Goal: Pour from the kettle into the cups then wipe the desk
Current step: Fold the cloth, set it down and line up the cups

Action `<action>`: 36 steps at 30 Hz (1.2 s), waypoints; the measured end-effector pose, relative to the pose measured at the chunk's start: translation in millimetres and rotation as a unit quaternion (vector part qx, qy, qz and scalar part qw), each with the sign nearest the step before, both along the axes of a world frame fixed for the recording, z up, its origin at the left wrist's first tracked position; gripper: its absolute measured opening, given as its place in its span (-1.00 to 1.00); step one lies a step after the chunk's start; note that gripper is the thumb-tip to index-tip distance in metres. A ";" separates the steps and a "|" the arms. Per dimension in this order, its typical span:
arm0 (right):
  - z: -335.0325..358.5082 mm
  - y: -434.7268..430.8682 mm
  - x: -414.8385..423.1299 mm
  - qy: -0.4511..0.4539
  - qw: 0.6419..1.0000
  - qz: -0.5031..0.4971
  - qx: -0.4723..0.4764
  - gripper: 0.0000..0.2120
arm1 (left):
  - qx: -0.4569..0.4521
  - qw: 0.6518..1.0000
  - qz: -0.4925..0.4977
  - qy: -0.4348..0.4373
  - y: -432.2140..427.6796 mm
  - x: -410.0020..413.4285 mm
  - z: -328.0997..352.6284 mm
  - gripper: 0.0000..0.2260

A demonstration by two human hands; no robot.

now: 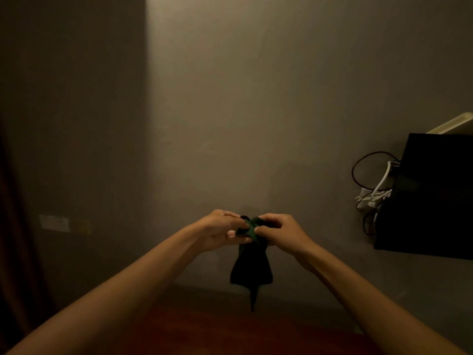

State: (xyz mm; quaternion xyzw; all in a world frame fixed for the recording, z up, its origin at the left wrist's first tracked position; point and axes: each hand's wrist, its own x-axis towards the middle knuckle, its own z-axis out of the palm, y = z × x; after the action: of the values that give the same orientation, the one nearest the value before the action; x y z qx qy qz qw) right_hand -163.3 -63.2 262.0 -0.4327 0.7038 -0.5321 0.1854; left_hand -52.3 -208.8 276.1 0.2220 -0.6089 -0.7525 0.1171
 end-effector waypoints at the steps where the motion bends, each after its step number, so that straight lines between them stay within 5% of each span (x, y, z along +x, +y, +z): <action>1: 0.0 2.8 0.4 0.013 1.000 0.001 -0.009 -0.82 | 0.000 1.000 0.002 0.003 1.0 0.1 2.5 -0.91; 7: 2.3 8.1 -0.5 0.136 0.987 -0.085 -0.027 -0.60 | -0.085 0.995 0.046 -0.007 7.4 3.5 8.7 -0.60; 21: -26.4 9.4 8.4 0.352 0.932 -0.021 -0.082 -0.45 | -0.101 0.990 -0.075 -0.059 17.6 11.4 23.4 -0.58; 25: -25.2 9.2 9.4 0.347 0.935 -0.013 -0.075 -0.35 | -0.088 0.990 -0.090 -0.059 20.0 8.3 29.1 -0.53; 29: -23.2 11.3 8.2 0.370 0.924 -0.049 -0.086 -0.29 | -0.057 0.987 -0.138 -0.055 21.9 15.9 33.8 -0.79; 33: -20.3 16.8 9.0 0.344 0.925 -0.083 -0.135 -0.45 | -0.002 0.981 -0.190 -0.027 13.2 24.4 33.2 -0.90; 36: -12.3 21.3 10.0 0.264 0.941 -0.105 -0.185 -0.57 | 0.024 0.984 -0.175 -0.001 9.0 28.6 27.2 -0.79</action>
State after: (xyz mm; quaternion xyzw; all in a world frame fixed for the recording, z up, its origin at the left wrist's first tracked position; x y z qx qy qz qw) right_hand -153.3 -41.8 249.7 -0.5080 0.6583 -0.5355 -0.1474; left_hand -23.7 -199.7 303.3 0.1152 -0.6203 -0.7755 -0.0226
